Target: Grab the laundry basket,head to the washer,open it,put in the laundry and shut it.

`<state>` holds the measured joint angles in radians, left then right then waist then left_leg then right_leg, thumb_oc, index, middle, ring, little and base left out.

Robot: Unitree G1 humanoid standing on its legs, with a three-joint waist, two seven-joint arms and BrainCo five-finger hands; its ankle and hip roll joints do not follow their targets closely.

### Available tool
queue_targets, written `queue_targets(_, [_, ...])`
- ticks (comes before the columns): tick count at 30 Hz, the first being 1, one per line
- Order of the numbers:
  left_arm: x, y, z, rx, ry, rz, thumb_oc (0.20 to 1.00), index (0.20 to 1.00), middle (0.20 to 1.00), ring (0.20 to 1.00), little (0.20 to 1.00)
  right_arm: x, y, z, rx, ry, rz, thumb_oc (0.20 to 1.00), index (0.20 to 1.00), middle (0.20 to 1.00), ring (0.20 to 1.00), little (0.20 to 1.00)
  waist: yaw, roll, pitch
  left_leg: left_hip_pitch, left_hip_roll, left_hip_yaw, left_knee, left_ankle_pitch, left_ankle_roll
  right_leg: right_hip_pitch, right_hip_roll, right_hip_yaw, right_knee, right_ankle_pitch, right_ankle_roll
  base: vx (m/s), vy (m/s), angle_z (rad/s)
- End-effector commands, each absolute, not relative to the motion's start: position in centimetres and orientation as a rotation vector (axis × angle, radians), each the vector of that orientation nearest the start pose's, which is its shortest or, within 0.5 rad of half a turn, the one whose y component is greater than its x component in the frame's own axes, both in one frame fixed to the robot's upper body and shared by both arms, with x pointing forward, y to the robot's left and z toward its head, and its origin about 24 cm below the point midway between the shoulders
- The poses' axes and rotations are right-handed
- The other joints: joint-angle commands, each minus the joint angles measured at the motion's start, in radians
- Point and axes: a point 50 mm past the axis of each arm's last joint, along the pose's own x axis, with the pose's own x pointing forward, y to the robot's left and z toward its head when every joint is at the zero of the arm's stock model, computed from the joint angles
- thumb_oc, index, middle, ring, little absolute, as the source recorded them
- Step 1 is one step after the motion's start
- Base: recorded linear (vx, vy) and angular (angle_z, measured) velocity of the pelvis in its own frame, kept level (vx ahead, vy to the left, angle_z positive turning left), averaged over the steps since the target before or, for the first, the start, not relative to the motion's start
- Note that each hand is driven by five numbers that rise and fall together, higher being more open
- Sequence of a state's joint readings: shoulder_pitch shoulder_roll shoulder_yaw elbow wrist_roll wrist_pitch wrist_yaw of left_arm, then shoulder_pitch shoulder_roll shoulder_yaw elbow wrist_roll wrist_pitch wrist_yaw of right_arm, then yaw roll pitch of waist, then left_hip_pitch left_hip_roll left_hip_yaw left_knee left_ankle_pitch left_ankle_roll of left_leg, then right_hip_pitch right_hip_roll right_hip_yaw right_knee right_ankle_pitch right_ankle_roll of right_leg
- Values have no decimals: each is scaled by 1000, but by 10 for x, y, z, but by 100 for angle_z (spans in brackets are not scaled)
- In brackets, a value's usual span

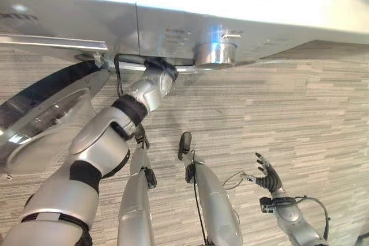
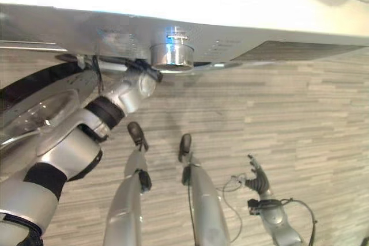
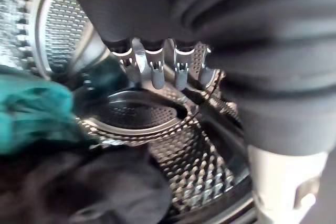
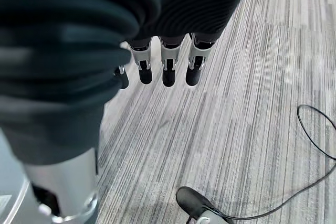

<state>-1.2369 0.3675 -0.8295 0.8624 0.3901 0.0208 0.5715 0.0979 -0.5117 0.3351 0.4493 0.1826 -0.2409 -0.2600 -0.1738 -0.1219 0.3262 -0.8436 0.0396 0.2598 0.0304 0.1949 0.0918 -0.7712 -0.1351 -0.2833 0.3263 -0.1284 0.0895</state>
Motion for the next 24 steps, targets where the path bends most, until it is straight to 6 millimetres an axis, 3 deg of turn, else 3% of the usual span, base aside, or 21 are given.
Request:
queue_targets(1, [390,55,240,1079,-831,48,1000,1000,1000,1000,1000,179,-255,-47,-381,359,-145,1000,1000,1000,1000,1000,17,59,39,74,-29,26,-13,-174,-44,136,94,-13,-24,-89,-49,-5,-37,5])
queue_targets(2, [390,56,240,1080,-829,48,1000,1000,1000,1000,1000,178,-255,-47,-381,360,-143,1000,1000,1000,1000,1000,15,59,38,74,-29,26,-14,-171,-44,136,95,-14,-26,-87,-50,-9,-51,10])
queue_targets(4, [382,68,208,1021,-763,-1,1000,1000,1000,1000,1000,179,-250,-51,-359,370,-144,1000,1000,1000,1000,1000,29,67,41,89,-28,19,-24,-157,-51,145,98,-18,-28,-88,-52,-19,-40,14])
queue_targets(6, [358,88,144,907,-603,-118,1000,1000,1000,1000,1000,178,-236,-62,-316,407,-138,1000,1000,1000,1000,1000,57,83,34,131,-27,7,-37,-133,-65,176,105,-28,-30,-90,-57,-23,-77,13])
queue_targets(8, [339,99,115,879,-531,-183,1000,1000,1000,1000,1000,177,-234,-67,-307,433,-136,1000,1000,1000,1000,1000,68,89,22,165,-26,-2,-48,-120,-71,206,109,-37,-34,-93,-60,-16,-64,18])
queue_targets(9, [322,109,89,825,-440,-241,1000,1000,1000,1000,1000,177,-232,-72,-293,460,-137,1000,1000,1000,1000,1000,87,101,6,200,-23,-9,-59,-107,-79,239,115,-42,-40,-98,-65,-13,-39,21])
queue_targets(10, [321,111,88,825,-435,-241,1000,1000,1000,1000,1000,176,-231,-73,-294,462,-134,1000,1000,1000,1000,1000,85,99,6,206,-24,-9,-62,-105,-79,244,116,-42,-43,-97,-66,2,-52,24])
queue_targets(15, [278,141,29,650,-159,-236,1000,1000,1000,1000,1000,173,-218,-95,-292,580,-64,1000,1000,1000,1000,1000,128,112,-45,348,-3,-44,-115,-56,-112,400,146,-70,-102,-112,-86,-37,-103,13])
queue_targets(19, [262,157,5,599,-29,-172,1000,1000,1000,1000,1000,166,-211,-112,-279,678,-41,1000,1000,1000,1000,1000,148,103,-73,430,19,-62,-117,-43,-129,526,161,-79,-156,-111,-90,-54,-95,20])
queue_targets(22, [254,163,-4,592,16,-153,1000,1000,1000,1000,1000,166,-212,-114,-295,694,-34,1000,1000,1000,1000,1000,161,98,-83,462,25,-65,-112,-40,-130,573,159,-85,-172,-114,-90,-15,-36,8])
queue_targets(24, [248,174,-10,587,53,-84,1000,1000,1000,1000,1000,163,-217,-117,-309,721,-46,1000,1000,1000,1000,1000,184,87,-90,490,14,-79,-41,-66,-119,632,138,-112,-176,-114,-95,-14,-31,-3])
